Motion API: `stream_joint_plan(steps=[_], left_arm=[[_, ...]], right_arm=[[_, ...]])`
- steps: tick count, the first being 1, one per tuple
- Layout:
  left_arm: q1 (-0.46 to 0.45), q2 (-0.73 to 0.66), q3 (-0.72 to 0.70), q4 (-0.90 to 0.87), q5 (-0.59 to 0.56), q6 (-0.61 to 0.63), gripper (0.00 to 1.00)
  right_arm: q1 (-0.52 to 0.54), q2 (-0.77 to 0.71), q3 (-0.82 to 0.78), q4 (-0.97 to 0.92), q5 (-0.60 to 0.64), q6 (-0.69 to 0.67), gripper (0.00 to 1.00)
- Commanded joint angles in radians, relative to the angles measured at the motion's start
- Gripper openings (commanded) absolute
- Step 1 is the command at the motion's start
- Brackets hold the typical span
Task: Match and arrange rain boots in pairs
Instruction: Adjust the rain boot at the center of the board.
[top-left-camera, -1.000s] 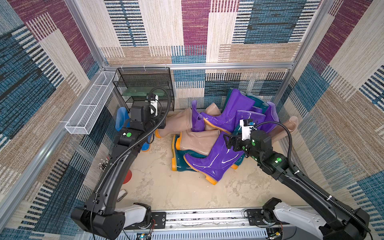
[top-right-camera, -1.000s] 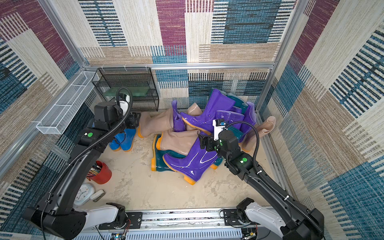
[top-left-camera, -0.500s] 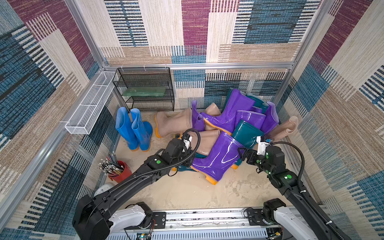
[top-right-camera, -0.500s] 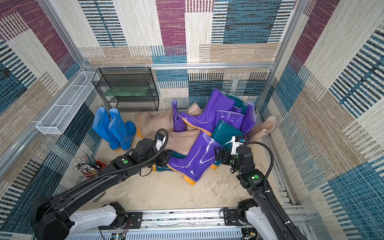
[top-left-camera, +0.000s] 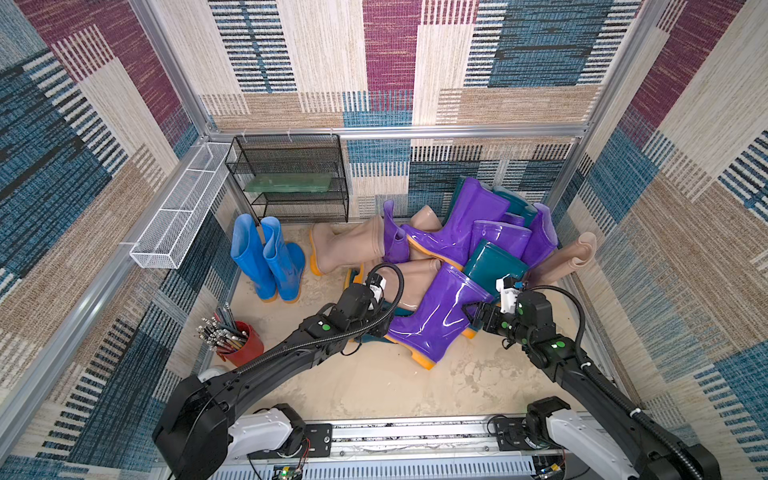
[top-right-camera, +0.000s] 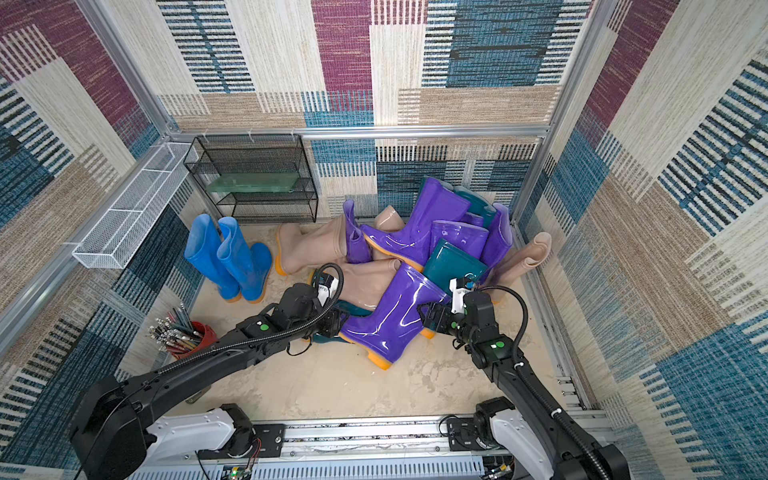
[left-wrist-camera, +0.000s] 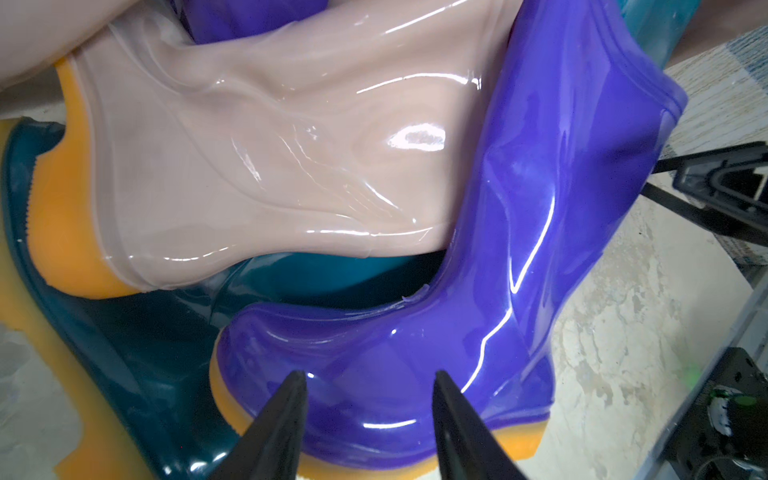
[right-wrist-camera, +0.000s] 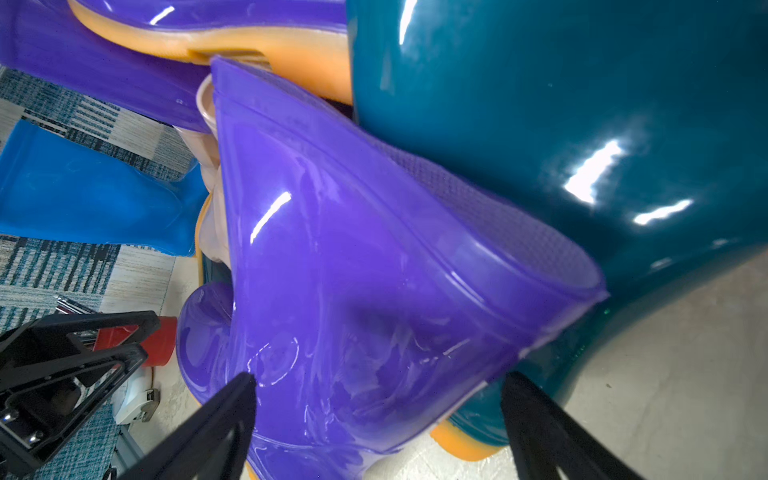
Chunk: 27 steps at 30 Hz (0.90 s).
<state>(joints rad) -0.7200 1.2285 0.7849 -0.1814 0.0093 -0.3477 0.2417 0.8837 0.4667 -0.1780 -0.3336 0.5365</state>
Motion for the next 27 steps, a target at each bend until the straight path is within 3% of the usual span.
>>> stream_joint_plan(steps=[1, 3, 6, 12, 13, 14, 21, 27], left_arm=[[0.001, 0.017, -0.001, 0.048, 0.02, -0.022, 0.51], [0.002, 0.018, 0.001, 0.044, 0.036, -0.031, 0.51], [0.001, 0.012, -0.003, 0.043, 0.042, -0.033, 0.51], [0.002, -0.034, 0.008, 0.005, -0.013, -0.003, 0.51], [0.001, -0.043, 0.008, 0.0, -0.023, 0.003, 0.51], [0.001, -0.051, 0.011, -0.005, -0.032, 0.005, 0.51], [0.003, -0.104, 0.022, -0.032, -0.085, 0.021, 0.51], [0.003, -0.106, 0.045, -0.032, -0.086, 0.014, 0.51]], right_arm=[[-0.002, 0.033, 0.017, 0.071, -0.032, -0.021, 0.97], [-0.003, 0.043, 0.027, 0.079, -0.048, -0.03, 0.98], [0.005, 0.023, 0.023, 0.121, -0.093, -0.037, 0.85], [0.106, -0.052, 0.041, 0.113, -0.045, -0.077, 0.14], [0.133, -0.057, 0.05, 0.101, -0.019, -0.079, 0.04], [0.154, -0.058, 0.061, 0.088, 0.003, -0.085, 0.0], [0.336, -0.08, 0.185, -0.077, 0.117, -0.127, 0.0], [0.454, -0.178, 0.204, -0.185, 0.092, -0.187, 0.0]])
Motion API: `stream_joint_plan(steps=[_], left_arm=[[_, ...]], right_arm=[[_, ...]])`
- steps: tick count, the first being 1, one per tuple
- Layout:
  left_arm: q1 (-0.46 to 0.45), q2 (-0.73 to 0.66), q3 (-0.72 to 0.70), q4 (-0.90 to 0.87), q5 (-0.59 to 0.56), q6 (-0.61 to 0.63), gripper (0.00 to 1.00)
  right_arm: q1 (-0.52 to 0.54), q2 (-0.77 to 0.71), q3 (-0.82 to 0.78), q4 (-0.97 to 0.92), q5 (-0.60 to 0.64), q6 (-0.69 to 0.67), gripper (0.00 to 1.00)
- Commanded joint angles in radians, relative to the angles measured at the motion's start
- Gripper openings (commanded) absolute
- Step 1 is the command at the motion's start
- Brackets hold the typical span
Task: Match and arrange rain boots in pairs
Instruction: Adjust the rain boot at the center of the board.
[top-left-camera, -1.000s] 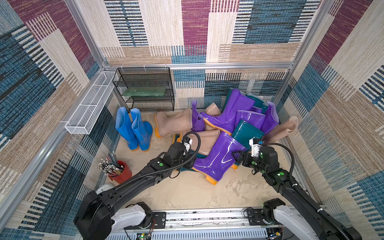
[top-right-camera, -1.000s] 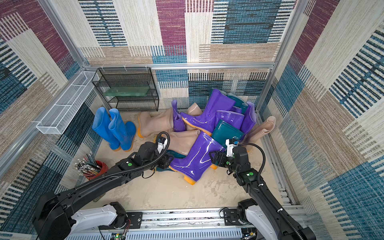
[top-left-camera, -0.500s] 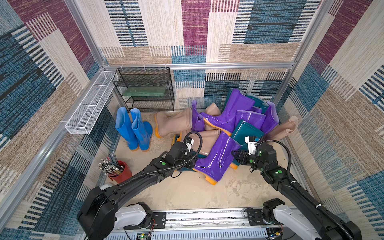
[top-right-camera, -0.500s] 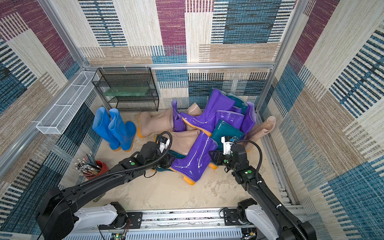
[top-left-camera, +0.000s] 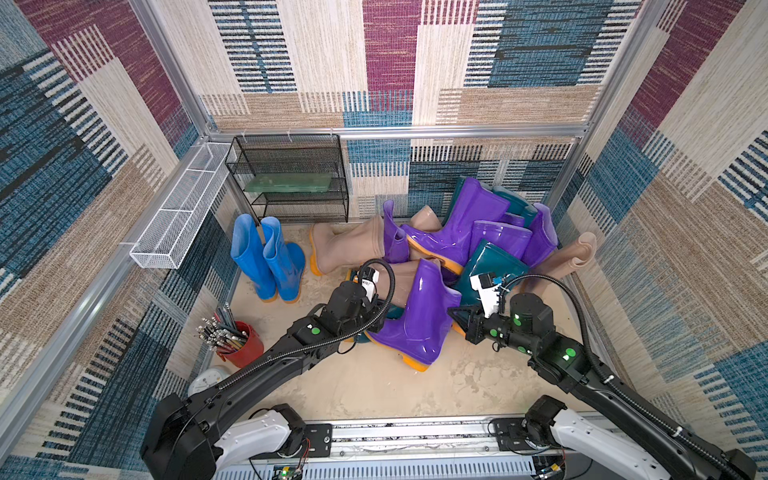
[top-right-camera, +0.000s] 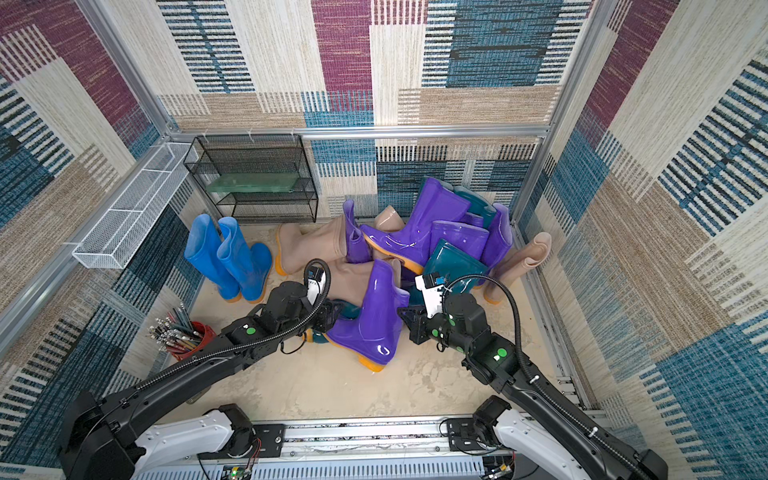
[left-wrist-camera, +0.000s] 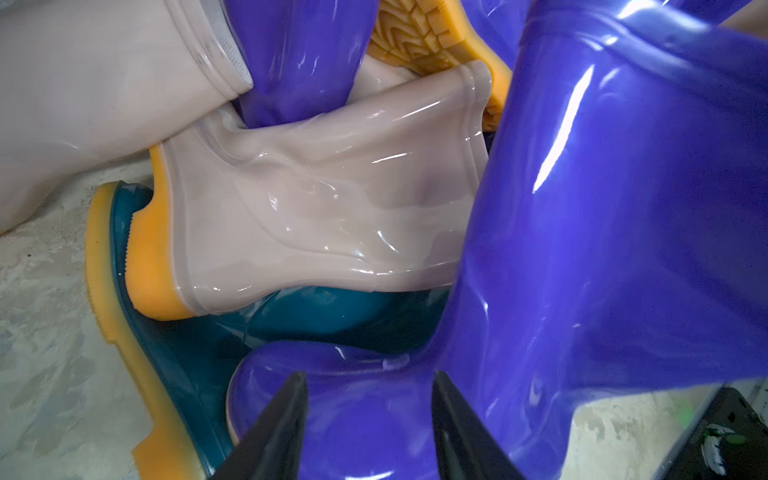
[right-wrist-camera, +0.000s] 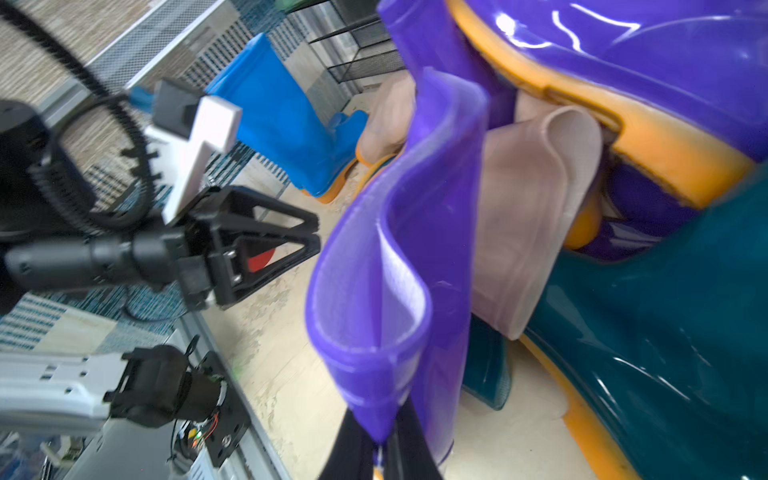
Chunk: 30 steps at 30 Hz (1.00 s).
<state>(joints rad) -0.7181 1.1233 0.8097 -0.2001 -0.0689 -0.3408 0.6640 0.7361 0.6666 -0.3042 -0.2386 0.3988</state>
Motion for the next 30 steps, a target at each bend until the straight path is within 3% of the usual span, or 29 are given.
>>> stream_joint_plan(steps=[1, 9, 25, 30], left_arm=[[0.001, 0.001, 0.026, -0.012, -0.004, -0.001, 0.51], [-0.012, 0.009, 0.056, 0.004, 0.1, -0.061, 0.49], [-0.16, 0.019, 0.067, 0.044, 0.013, -0.117, 0.49], [-0.21, 0.059, 0.058, 0.093, 0.005, -0.135, 0.49]], right_arm=[[0.046, -0.042, 0.004, -0.071, -0.02, -0.058, 0.0], [0.144, -0.092, 0.053, -0.186, -0.046, -0.075, 0.0], [0.154, -0.26, 0.052, -0.335, -0.051, 0.033, 0.0], [0.154, -0.278, 0.064, -0.408, 0.02, 0.041, 0.0]])
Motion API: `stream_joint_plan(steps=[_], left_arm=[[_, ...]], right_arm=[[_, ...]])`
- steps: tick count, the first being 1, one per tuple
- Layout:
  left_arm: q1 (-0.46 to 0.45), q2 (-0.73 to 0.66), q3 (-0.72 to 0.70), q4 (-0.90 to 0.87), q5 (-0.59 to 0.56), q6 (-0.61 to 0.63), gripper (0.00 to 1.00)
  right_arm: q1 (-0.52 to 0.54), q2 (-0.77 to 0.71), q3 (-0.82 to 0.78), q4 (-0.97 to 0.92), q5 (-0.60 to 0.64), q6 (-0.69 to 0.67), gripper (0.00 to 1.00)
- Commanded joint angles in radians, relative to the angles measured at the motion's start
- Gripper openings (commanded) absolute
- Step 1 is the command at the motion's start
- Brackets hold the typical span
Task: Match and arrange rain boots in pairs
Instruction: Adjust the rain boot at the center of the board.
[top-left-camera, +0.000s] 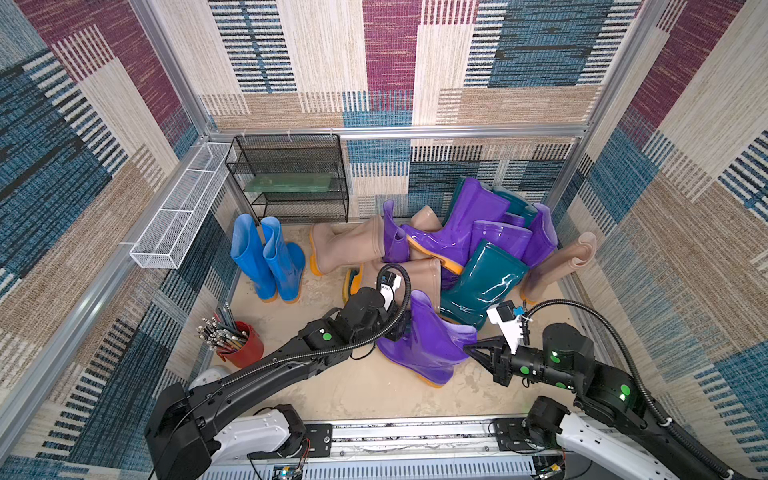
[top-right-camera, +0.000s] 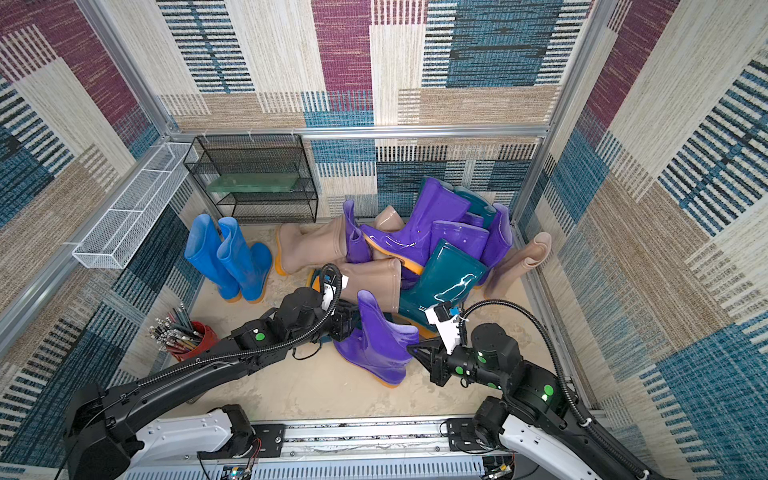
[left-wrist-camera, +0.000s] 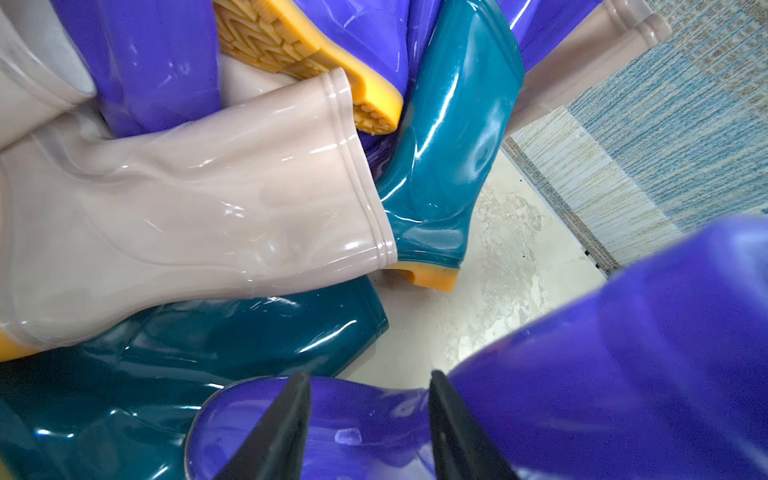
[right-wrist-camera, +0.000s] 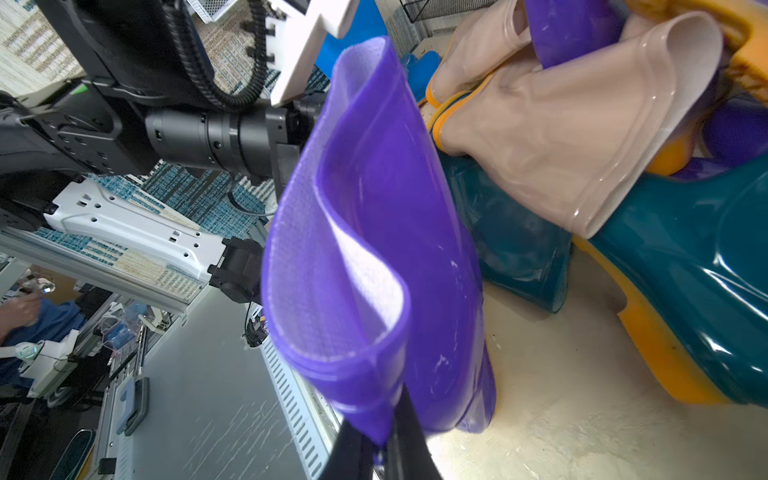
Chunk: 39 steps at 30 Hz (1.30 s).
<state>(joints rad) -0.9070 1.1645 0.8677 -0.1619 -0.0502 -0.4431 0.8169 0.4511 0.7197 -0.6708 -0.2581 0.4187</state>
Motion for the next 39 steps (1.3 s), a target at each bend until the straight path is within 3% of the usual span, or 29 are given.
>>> stream_joint_plan(steps=[1, 9, 11, 13, 15, 21, 25, 30, 35, 39], left_arm=[[-0.037, 0.03, 0.001, 0.059, -0.018, -0.036, 0.49], [-0.127, 0.073, -0.02, 0.183, -0.013, -0.028, 0.5], [-0.153, 0.088, -0.03, 0.231, 0.001, -0.016, 0.51], [-0.173, 0.113, -0.039, 0.298, 0.039, -0.005, 0.51], [-0.189, 0.135, -0.042, 0.34, 0.063, -0.012, 0.5], [-0.215, 0.173, -0.068, 0.381, 0.024, -0.03, 0.5], [-0.215, 0.155, -0.09, 0.361, -0.047, -0.019, 0.5], [-0.213, 0.052, -0.08, 0.244, -0.208, 0.057, 0.59], [-0.174, -0.032, 0.006, 0.043, -0.338, 0.149, 0.68], [-0.019, -0.07, 0.057, -0.083, -0.304, 0.149, 0.68]], right_arm=[[0.001, 0.01, 0.017, -0.061, 0.049, 0.023, 0.0], [0.001, 0.017, 0.006, -0.107, 0.216, 0.138, 0.0], [0.001, -0.012, 0.014, -0.12, 0.29, 0.161, 0.07], [0.001, -0.048, 0.019, -0.141, 0.386, 0.192, 0.06], [0.001, -0.071, 0.027, -0.154, 0.448, 0.226, 0.12], [-0.001, -0.076, 0.02, -0.127, 0.501, 0.255, 0.17], [-0.001, -0.048, 0.024, -0.134, 0.505, 0.256, 0.43], [-0.002, -0.086, 0.027, -0.136, 0.527, 0.271, 0.77], [-0.002, -0.072, 0.094, -0.119, 0.556, 0.224, 0.94], [-0.002, 0.035, 0.181, -0.089, 0.623, 0.144, 0.98]])
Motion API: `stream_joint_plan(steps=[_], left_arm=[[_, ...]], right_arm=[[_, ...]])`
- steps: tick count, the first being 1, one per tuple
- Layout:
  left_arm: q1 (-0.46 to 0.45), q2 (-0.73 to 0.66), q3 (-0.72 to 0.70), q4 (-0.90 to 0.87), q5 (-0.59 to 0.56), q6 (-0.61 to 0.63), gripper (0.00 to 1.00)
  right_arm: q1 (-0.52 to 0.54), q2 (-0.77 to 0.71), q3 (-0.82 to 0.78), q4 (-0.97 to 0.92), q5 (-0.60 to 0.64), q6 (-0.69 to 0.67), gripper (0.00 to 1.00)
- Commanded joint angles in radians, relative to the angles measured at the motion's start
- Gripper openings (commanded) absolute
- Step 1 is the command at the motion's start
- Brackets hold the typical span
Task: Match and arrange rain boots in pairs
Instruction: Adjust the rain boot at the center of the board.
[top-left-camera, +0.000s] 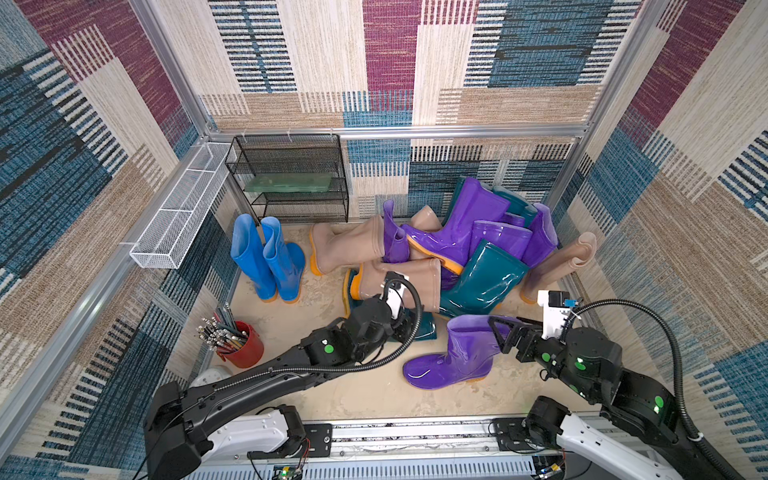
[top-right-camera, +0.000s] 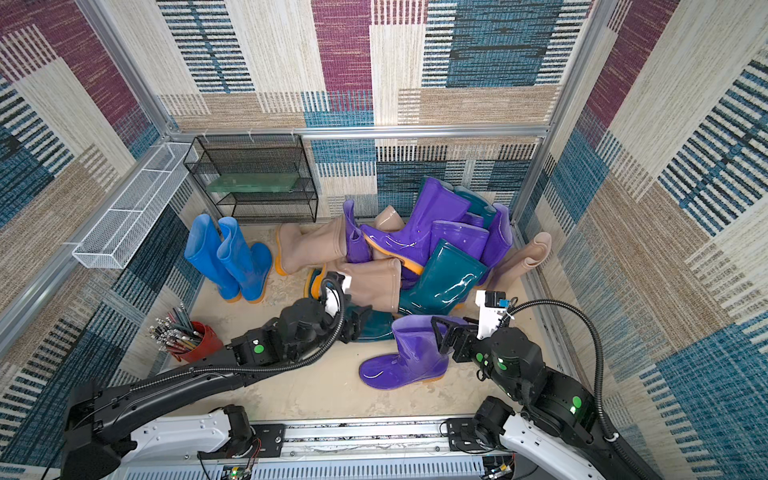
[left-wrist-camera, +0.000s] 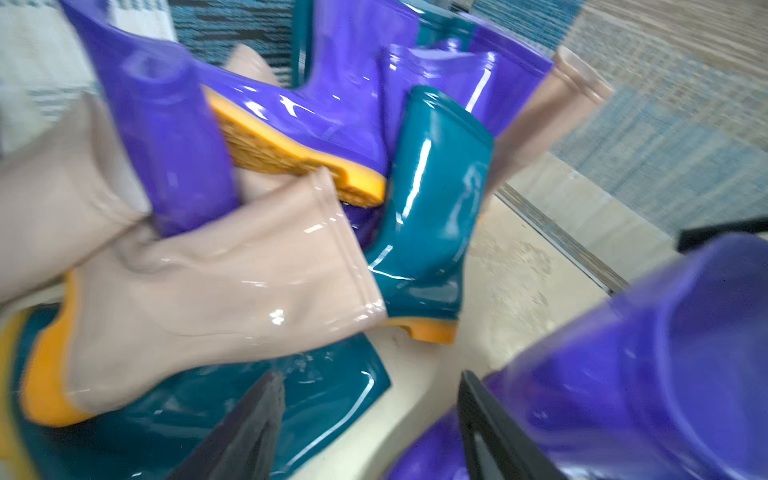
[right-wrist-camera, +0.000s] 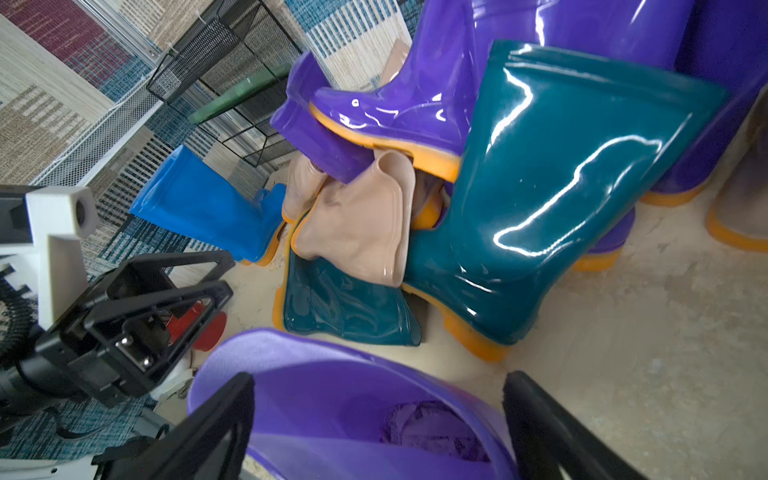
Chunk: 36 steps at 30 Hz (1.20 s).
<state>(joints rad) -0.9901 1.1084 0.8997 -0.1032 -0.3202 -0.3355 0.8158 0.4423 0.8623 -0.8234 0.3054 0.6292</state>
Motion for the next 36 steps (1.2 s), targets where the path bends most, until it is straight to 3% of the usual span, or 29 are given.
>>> stream_joint_plan(steps=[1, 4, 8, 13, 16, 20, 27, 30, 34, 36], left_arm=[[0.119, -0.012, 0.04, -0.171, -0.021, 0.041, 0.68], [0.263, 0.026, 0.095, -0.234, -0.007, 0.077, 0.68], [0.359, 0.144, 0.149, -0.198, -0.04, 0.186, 0.64], [0.384, 0.305, 0.139, 0.024, -0.08, 0.359, 0.6], [0.412, 0.393, 0.125, 0.168, -0.054, 0.442, 0.67], [0.457, 0.514, 0.177, 0.236, 0.004, 0.483, 0.73], [0.497, 0.673, 0.282, 0.286, -0.006, 0.498, 0.71], [0.503, 0.716, 0.31, 0.288, -0.006, 0.512, 0.57], [0.508, 0.708, 0.317, 0.282, -0.061, 0.509, 0.14], [0.514, 0.683, 0.316, 0.253, -0.082, 0.505, 0.0]], right_arm=[[-0.001, 0.076, 0.057, 0.084, 0.069, -0.088, 0.99], [-0.001, 0.177, 0.096, 0.183, 0.074, -0.148, 1.0], [-0.007, 0.337, 0.143, 0.33, 0.03, -0.218, 0.93], [-0.031, 0.499, 0.168, 0.463, 0.029, -0.227, 0.89], [-0.062, 0.545, 0.158, 0.507, -0.008, -0.218, 0.93], [-0.133, 0.572, 0.116, 0.567, -0.097, -0.215, 0.96], [-0.227, 0.614, 0.089, 0.616, -0.209, -0.217, 0.96], [-0.245, 0.633, 0.093, 0.622, -0.239, -0.219, 0.96], [-0.256, 0.654, 0.096, 0.632, -0.264, -0.22, 0.95], [-0.259, 0.665, 0.096, 0.633, -0.273, -0.221, 0.95]])
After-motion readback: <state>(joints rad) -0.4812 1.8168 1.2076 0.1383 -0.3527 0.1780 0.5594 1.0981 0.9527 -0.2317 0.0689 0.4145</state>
